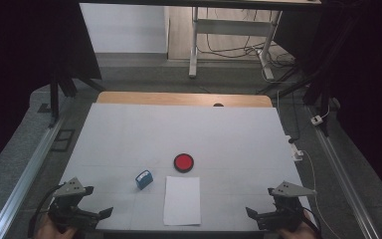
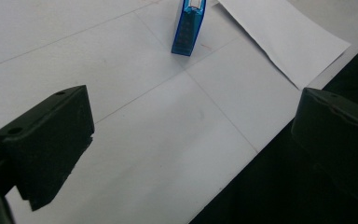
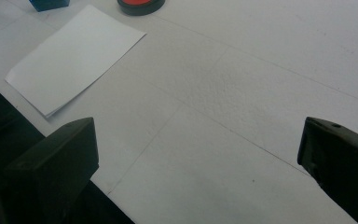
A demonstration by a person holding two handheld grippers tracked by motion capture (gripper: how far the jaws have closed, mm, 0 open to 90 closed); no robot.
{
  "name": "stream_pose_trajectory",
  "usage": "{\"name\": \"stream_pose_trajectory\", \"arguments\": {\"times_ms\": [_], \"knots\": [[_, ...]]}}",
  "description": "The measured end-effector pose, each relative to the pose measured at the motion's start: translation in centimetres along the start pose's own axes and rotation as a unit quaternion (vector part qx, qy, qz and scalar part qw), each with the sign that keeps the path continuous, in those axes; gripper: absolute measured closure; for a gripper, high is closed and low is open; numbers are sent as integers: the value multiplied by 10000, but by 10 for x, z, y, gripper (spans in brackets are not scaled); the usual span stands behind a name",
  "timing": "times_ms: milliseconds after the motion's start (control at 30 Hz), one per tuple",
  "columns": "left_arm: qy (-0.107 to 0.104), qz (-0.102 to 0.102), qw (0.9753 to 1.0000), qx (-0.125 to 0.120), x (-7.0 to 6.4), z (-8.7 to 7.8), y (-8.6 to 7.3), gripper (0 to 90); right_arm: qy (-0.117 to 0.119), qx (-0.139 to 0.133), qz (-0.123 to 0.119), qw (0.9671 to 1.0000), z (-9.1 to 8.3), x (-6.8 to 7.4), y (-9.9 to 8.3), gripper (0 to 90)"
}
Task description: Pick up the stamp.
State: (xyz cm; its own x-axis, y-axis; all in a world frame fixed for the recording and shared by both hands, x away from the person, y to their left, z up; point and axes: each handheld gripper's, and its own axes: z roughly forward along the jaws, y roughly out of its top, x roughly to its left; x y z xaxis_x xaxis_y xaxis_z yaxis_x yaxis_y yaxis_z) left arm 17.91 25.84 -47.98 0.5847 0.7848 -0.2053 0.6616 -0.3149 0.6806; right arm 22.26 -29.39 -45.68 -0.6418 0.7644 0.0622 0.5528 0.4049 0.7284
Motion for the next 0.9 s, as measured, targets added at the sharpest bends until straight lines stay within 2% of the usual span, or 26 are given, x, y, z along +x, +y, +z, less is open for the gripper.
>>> {"name": "stream_pose_trajectory", "arguments": {"times_ms": [400, 767, 900], "knots": [[94, 110, 9999, -47, -2, 0, 2, 0, 22, 55, -33, 10000, 1, 1, 0, 0], [34, 287, 9996, -30, -3, 5, 8, 0, 48, 82, -68, 9999, 2, 1, 1, 0], [-60, 314, 9995, -37, -1, 8, 12, 0, 48, 99, -82, 9999, 2, 1, 1, 0]]}}
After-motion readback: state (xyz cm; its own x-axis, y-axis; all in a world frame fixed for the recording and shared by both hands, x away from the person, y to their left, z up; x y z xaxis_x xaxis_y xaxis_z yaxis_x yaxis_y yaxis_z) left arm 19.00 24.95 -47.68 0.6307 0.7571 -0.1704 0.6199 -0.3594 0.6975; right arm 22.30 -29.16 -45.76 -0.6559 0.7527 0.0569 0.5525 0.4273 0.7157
